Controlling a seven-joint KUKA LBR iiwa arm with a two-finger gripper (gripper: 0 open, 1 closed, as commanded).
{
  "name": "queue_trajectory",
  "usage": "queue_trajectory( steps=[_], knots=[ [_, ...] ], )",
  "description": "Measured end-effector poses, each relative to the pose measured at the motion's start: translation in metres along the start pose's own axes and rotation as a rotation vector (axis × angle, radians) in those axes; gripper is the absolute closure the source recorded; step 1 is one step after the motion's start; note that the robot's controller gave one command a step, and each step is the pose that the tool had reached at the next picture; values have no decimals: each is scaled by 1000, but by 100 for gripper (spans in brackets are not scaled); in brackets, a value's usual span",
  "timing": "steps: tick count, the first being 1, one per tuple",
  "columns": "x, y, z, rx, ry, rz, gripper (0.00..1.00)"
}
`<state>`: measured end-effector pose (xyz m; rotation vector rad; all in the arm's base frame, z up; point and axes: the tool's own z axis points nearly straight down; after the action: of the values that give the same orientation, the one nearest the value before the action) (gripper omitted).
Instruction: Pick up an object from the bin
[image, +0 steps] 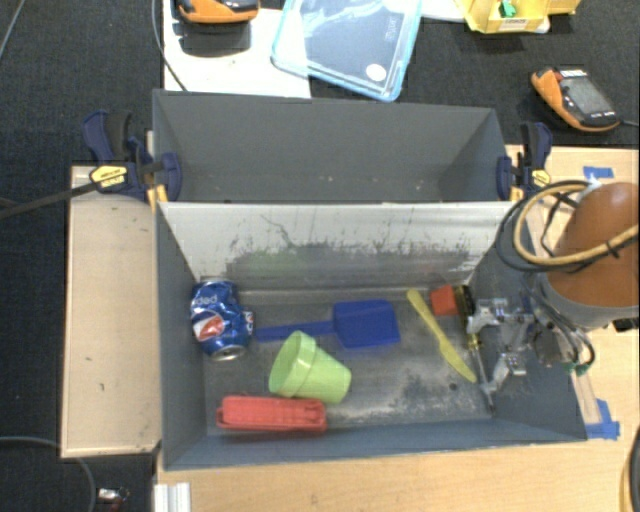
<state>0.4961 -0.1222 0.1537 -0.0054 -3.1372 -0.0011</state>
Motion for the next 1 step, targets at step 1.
queue_trajectory(
  steps=[1],
  knots=[
    [-2, 0, -3, 1, -7, -5, 0]
  ],
)
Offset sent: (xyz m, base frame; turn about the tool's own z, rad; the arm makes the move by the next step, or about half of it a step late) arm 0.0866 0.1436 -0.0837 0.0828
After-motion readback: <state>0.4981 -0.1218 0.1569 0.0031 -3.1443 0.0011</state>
